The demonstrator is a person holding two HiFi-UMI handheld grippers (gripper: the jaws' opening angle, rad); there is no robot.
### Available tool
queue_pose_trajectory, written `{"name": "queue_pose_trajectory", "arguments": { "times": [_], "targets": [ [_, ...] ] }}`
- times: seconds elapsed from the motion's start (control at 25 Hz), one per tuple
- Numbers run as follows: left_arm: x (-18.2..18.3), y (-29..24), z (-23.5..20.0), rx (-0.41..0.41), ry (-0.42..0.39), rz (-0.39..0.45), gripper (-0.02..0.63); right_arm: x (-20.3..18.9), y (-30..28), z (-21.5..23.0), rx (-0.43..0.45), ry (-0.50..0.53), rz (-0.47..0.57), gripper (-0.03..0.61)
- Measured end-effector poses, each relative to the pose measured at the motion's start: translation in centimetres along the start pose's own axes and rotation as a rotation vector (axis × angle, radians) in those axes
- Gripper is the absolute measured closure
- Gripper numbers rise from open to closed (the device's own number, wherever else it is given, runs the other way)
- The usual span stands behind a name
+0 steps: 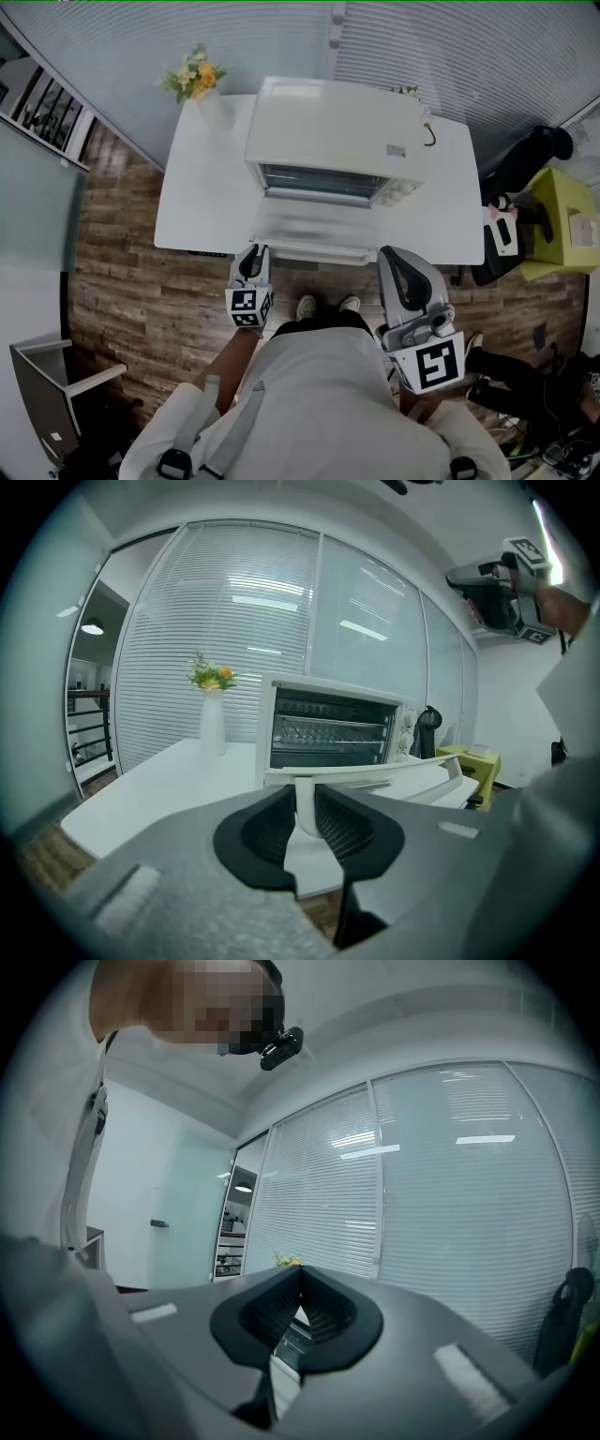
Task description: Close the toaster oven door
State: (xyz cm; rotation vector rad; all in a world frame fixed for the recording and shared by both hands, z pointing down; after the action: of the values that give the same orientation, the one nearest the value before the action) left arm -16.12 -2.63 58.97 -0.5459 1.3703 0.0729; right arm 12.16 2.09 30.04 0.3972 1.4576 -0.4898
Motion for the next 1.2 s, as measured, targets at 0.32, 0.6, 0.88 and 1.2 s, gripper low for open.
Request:
{"name": "queue_pose_trajectory", "arguments": {
  "times": [0.32,0.6,0.88,1.2],
  "targets": [
    [0.5,-0.2,-0.2,-0.002,0.002,-0.001,0.540,0.0,0.0,0.0,-0.001,0.003,-0.001,0.574],
    [1.4,-0.4,-0.4,0.004,0.011,0.002,0.540,0.0,-0.3,0.1,0.004,0.005,-0.004,0.574],
    [2.1,-0.7,-0.7,-0.002,0.002,0.014,0.538,-0.1,-0.6,0.3,0.003,0.005,-0.004,0.572],
    [2.9,-1.0,-0.9,-0.007,0.002,0.017,0.537,-0.1,-0.8,0.5,-0.002,0.000,-0.001,0.574]
  ]
}}
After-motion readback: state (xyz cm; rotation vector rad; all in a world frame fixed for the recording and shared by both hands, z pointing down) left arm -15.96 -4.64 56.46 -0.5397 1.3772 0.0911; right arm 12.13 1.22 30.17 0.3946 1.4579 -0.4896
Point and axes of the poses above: the fingertips, and each gripper's own axes: y backward along the fingers, z to its right, x out of its top, the point moved 10 cm from there along y, backward along the fingers, and after that the axes turned 14 degrees about -y, right-handed, at the moved point
